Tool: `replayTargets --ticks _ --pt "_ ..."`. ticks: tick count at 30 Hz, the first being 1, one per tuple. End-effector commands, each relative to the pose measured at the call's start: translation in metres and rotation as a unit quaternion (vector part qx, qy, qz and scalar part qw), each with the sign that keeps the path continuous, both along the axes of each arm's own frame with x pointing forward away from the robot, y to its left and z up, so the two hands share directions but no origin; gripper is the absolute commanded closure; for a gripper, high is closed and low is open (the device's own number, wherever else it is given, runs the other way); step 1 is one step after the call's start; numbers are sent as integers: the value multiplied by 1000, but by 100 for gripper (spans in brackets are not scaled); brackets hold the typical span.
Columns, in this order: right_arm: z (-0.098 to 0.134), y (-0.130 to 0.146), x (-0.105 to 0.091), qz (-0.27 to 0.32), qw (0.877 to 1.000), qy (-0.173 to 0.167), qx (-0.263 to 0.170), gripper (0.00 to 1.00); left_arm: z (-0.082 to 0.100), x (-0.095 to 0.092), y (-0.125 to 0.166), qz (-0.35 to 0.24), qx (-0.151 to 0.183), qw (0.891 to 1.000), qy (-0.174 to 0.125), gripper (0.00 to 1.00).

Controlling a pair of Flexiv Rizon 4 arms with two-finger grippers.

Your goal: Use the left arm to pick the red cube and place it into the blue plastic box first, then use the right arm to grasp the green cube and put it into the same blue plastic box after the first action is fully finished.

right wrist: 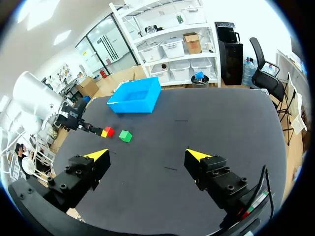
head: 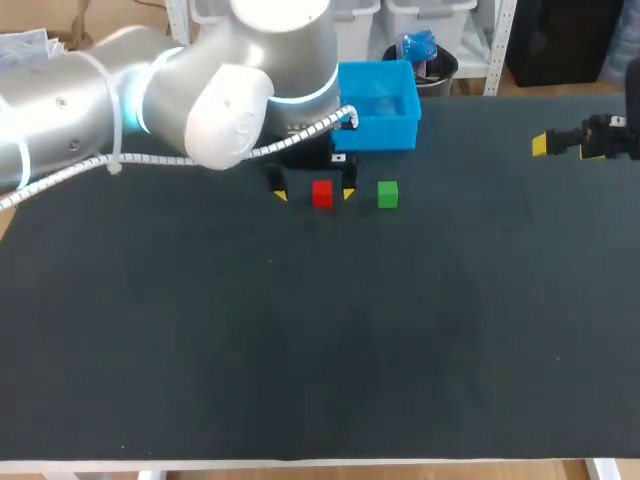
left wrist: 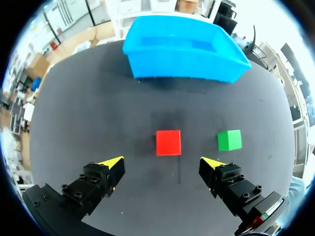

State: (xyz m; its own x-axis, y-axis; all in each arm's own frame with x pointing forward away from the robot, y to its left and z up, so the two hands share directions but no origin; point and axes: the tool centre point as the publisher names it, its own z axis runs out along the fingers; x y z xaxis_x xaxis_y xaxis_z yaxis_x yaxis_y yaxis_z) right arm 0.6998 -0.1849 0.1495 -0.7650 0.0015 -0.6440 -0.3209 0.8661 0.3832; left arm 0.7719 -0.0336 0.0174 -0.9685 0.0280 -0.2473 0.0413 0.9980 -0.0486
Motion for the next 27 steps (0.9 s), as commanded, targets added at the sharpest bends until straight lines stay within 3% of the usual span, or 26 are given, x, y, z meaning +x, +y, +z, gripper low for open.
replayTargets --ticks 1,16,21,22,23,27 --pt "0 0 0 0 1000 0 0 0 -5 10 -7 4 2 1000 2 0" --pt "0 0 0 0 1000 0 0 0 -15 17 -12 17 -2 1000 -2 0" --pt "0 0 0 0 1000 0 0 0 -19 14 -12 20 15 1000 -8 0" --pt "0 0 0 0 1000 0 0 0 -20 14 -12 22 17 1000 -9 36" --pt "0 0 0 0 1000 0 0 0 -21 14 -11 24 18 999 -10 100" --pt "0 0 0 0 1000 0 0 0 -22 13 -12 22 19 999 -17 100"
